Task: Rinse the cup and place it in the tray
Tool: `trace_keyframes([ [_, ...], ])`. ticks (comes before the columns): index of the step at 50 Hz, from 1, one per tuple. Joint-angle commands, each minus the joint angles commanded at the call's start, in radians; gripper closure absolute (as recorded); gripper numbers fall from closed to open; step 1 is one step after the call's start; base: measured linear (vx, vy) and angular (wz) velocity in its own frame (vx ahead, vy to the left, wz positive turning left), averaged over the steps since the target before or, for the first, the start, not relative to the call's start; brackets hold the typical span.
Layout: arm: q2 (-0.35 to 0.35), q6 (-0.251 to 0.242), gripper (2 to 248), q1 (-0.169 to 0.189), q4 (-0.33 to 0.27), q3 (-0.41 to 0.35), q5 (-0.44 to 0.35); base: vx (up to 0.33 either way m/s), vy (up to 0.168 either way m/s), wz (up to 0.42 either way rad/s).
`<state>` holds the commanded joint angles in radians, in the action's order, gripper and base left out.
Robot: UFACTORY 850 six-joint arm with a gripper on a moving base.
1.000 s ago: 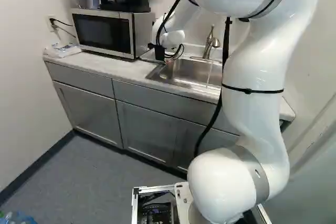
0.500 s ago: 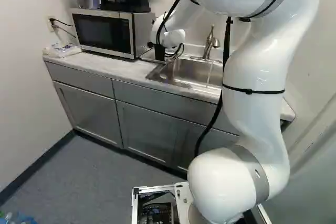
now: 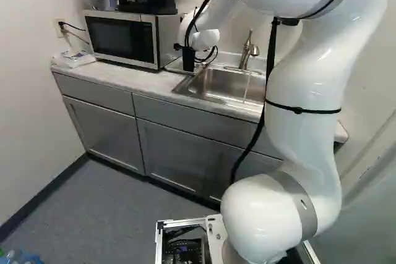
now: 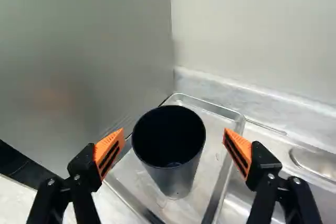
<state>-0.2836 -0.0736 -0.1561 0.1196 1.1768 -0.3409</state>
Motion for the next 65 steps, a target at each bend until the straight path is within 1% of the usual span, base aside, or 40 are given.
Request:
trace_keyframes([
  [40,0.049,0.0,3,0.002,0.0,0.031,0.0,0.0,0.0,0.0],
  [48,0.066,0.0,3,0.015,0.0,0.028,0.0,0.0,0.0,0.0],
  [65,0.104,0.0,3,0.057,0.0,0.007,0.0,0.0,0.0,0.0],
])
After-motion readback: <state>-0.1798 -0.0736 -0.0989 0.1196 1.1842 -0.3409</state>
